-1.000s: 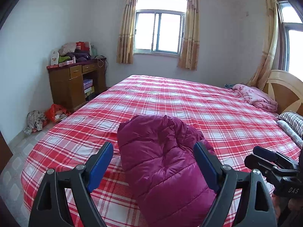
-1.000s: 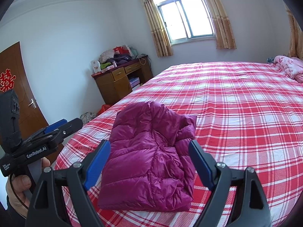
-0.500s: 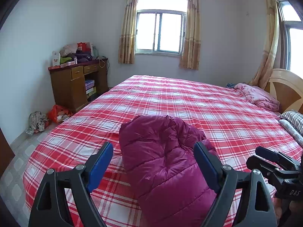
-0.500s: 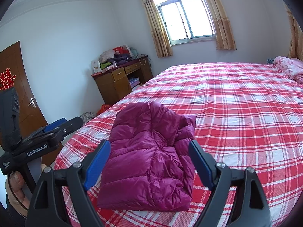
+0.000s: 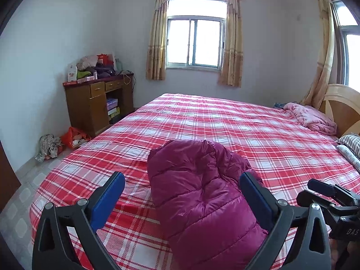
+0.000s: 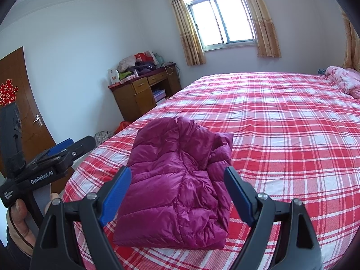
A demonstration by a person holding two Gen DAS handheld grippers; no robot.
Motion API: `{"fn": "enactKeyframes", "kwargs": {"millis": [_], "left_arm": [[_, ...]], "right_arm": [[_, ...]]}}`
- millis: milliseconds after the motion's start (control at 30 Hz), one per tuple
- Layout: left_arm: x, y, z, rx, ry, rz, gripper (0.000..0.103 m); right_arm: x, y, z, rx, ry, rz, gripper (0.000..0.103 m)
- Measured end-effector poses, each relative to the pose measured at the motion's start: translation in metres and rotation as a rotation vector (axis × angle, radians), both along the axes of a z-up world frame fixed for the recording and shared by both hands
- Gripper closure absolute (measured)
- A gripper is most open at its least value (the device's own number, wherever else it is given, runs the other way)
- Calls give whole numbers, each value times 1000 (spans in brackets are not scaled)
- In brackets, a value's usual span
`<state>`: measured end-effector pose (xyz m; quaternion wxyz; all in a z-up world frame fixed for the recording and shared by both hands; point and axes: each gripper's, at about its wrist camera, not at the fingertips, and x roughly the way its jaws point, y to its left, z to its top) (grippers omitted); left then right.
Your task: Fold large clothes
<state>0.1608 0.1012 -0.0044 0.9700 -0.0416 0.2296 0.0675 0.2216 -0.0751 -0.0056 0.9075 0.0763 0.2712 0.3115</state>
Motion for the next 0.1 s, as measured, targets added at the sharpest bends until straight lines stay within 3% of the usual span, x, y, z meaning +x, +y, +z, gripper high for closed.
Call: {"fn": "enactKeyframes", "kwargs": {"millis": [100], "left_arm": [[0,0,1,2,-9,-3,1]], "right_arm": [[0,-1,-1,-3,2,-1,16]]}}
